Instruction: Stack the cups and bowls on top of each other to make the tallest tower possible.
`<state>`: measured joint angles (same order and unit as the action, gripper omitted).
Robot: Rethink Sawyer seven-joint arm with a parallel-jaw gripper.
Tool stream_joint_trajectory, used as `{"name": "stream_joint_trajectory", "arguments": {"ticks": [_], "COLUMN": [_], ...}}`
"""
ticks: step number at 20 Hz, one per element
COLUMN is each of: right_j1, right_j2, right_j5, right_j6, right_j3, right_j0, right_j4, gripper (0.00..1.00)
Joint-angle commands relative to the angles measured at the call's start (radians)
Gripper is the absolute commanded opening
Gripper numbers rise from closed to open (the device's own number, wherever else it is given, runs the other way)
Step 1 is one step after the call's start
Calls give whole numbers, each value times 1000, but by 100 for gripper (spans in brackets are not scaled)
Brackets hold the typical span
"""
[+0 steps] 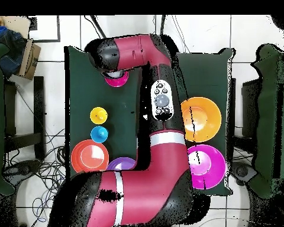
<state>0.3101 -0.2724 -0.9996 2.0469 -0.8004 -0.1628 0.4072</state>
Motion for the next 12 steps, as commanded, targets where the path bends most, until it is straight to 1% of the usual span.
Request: {"name": "stream_joint_trajectory", "arguments": {"ticks": [1,5,12], "right_j1": [2,6,19], "right_j2": [-68,-59,-61], "right_j5": [-157,-157,-166], "right_j6": [-207,-213,-249], "right_j3": [-25,-29,-45], "right_j0": [-39,-37,-59], "right_j4": [-34,-36,-49], "gripper": [100,100,100]}}
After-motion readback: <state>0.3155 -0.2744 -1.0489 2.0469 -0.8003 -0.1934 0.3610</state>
